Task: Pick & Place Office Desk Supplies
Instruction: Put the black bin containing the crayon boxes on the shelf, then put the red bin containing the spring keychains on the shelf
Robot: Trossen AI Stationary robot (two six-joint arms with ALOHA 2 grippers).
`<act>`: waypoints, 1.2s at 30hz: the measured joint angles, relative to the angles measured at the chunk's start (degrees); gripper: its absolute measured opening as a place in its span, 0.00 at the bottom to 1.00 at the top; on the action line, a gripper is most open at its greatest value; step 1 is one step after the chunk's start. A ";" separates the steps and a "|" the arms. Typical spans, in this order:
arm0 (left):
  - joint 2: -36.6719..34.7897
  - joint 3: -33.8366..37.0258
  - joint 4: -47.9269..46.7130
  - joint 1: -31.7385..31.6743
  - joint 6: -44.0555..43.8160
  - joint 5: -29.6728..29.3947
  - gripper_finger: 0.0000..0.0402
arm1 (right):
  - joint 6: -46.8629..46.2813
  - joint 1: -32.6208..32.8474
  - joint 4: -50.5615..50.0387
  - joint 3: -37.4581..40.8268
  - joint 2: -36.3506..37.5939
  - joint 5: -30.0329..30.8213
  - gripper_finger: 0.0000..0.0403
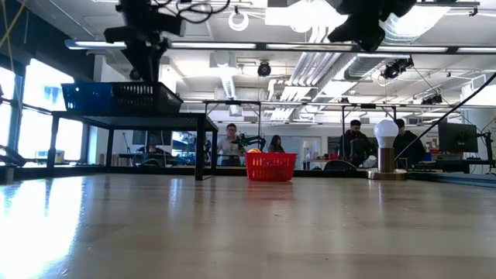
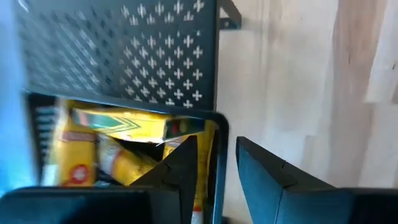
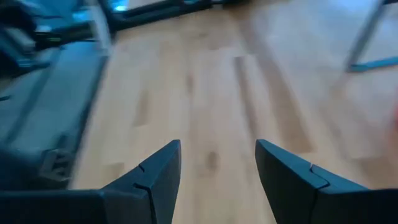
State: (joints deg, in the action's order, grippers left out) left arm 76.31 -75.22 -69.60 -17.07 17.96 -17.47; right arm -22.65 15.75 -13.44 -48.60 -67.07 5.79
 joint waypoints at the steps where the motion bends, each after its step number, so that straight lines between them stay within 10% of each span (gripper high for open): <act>1: -0.53 0.00 0.02 1.20 1.04 -1.67 0.26 | 0.02 0.00 -0.52 0.00 0.00 1.70 0.48; 10: -6.49 -0.09 0.73 13.20 -3.68 -15.18 0.27 | -4.95 -2.90 -3.72 0.00 -0.02 14.91 0.48; 21: -7.64 -0.09 7.87 27.75 -30.82 3.03 0.27 | 9.49 -17.69 -3.65 -0.11 -8.97 3.16 0.48; 36: -3.29 0.07 13.97 44.14 -38.30 -8.02 0.27 | 28.90 -29.48 4.74 -1.12 -22.03 2.68 0.48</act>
State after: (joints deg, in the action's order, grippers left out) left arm 73.01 -75.16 -55.64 27.07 -20.35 -25.49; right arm 6.25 -13.73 -8.71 -49.72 -89.10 8.47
